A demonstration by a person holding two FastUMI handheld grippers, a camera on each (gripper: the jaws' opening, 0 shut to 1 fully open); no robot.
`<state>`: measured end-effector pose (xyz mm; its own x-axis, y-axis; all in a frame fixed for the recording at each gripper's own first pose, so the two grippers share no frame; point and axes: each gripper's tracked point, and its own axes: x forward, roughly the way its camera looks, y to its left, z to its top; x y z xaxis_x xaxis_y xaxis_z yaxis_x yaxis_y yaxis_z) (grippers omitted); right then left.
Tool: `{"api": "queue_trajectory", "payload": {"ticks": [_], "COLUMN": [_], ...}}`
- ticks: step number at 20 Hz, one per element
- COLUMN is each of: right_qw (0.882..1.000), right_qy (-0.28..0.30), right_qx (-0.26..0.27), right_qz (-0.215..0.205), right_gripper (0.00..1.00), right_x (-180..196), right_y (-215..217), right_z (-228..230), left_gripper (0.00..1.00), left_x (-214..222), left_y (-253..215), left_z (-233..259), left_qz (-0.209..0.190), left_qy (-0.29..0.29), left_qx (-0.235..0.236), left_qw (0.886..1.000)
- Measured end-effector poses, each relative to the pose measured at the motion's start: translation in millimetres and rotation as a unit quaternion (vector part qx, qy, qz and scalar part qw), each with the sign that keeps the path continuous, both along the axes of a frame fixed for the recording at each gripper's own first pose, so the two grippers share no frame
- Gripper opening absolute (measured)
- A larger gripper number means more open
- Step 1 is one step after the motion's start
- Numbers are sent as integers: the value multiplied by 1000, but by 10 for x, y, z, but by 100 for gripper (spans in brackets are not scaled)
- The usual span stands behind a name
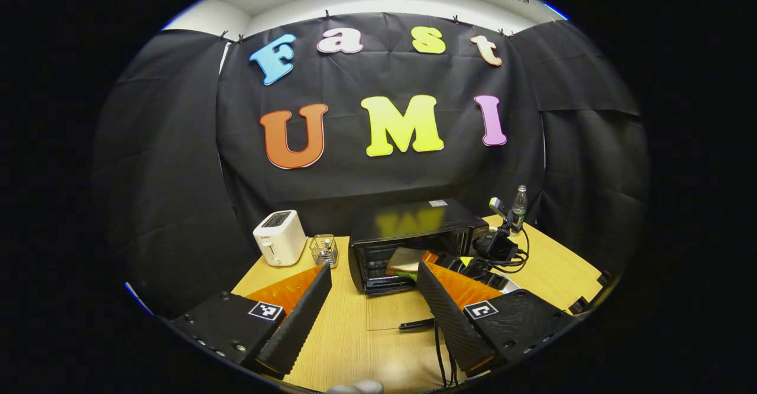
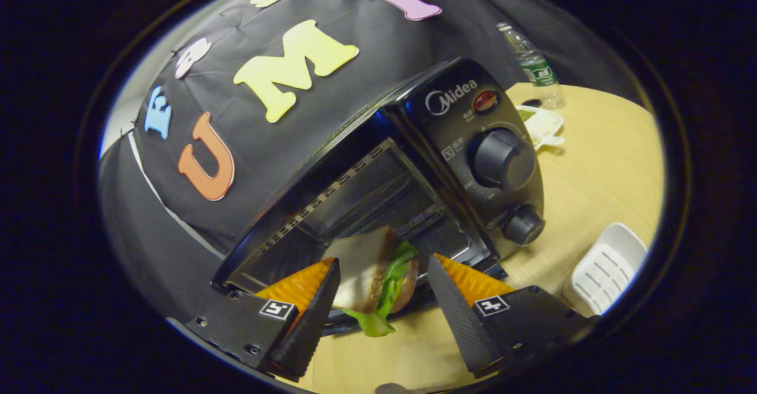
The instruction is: Open the electric oven with the left hand, put the food in, and close the electric oven.
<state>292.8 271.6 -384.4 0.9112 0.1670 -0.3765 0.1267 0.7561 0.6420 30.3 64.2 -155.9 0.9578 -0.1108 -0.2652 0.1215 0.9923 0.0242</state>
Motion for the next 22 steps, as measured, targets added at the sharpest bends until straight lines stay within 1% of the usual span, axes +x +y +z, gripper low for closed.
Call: {"api": "queue_trajectory", "payload": {"ticks": [3, 7, 10, 11, 12, 16, 17, 18, 22], "right_qw": [1000, 998, 995, 993, 991, 979, 974, 968, 944], "right_qy": [1, -17, -31, -33, -41, -64, -73, -79, -100], "right_qx": [-10, -51, -94, -110, -123, -195, -216, -238, -314], "right_qz": [7, 15, 24, 24, 23, 19, 19, 17, 5], "right_gripper": [95, 96, 96, 90, 92, 94, 100, 96, 96], "right_x": [-119, -382, -597, -658, -731, -1076, -1169, -1282, -1722], "right_y": [-57, -261, -504, -646, -773, -1285, -1408, -1537, -2003], "right_z": [58, 305, 550, 616, 728, 1131, 1235, 1352, 1736], "left_gripper": [95, 95, 95, 95, 95, 95, 95, 95, 95], "left_x": [1, -16, -9, -16, -10, 15, 24, 32, 35], "left_y": [-20, -66, -104, -107, -131, -199, -199, -217, -350], "left_z": [17, 1, -16, -13, 8, -74, -79, -98, -278], "left_qz": [-1, -1, -1, -1, 0, 5, 9, 11, 16], "left_qy": [-5, -4, -5, -7, -12, -18, -23, -24, -24], "left_qx": [2, 2, 9, 8, 6, 15, 15, 15, 18], "left_qw": [1000, 1000, 1000, 1000, 1000, 1000, 1000, 1000, 999]}}
